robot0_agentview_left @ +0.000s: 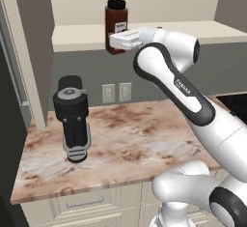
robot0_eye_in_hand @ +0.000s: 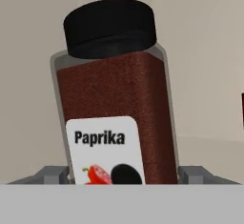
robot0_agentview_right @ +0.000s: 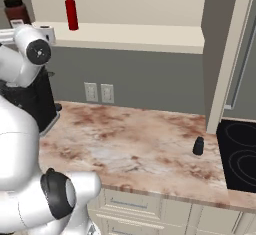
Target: Collect the paprika, ketchup, and shaker from the cabinet and place them next to the stove.
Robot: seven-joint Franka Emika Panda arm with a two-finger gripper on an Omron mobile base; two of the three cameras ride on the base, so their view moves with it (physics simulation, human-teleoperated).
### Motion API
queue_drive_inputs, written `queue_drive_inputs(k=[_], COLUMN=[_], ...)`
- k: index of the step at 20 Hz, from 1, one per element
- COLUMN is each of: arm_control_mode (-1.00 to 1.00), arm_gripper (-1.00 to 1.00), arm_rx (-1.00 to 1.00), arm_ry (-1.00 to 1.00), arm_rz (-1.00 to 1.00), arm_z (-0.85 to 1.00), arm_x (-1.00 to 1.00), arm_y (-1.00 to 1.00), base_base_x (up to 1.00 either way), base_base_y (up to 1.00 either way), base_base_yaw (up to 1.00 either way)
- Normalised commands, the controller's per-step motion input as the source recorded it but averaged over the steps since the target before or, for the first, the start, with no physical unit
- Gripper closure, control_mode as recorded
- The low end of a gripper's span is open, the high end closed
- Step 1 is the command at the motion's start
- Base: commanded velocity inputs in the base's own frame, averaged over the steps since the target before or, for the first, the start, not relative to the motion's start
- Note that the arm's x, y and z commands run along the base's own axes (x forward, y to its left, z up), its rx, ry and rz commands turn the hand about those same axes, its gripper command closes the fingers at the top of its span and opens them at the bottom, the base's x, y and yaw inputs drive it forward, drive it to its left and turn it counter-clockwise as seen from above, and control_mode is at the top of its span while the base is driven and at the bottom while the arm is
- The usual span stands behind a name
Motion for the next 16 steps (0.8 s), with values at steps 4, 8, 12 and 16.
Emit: queue_drive_inputs(k=[4, 8, 12, 16], arm_control_mode=[-1.00, -1.00, -1.00, -1.00], arm_gripper=[1.00, 1.00, 1.00, 1.00], arm_rx=[0.00, 0.01, 0.00, 0.00], arm_ry=[0.00, 0.00, 0.00, 0.00], arm_rz=[0.05, 0.04, 0.01, 0.00], arm_z=[-0.31, -0.25, -0.33, -0.52], arm_x=[-0.55, -0.59, -0.67, -0.82], arm_y=[-0.43, -0.60, -0.84, -1.00], base_base_x=[0.00, 0.00, 0.00, 0.00], base_base_y=[0.00, 0.00, 0.00, 0.00], base_base_yaw=[0.00, 0.00, 0.00, 0.00])
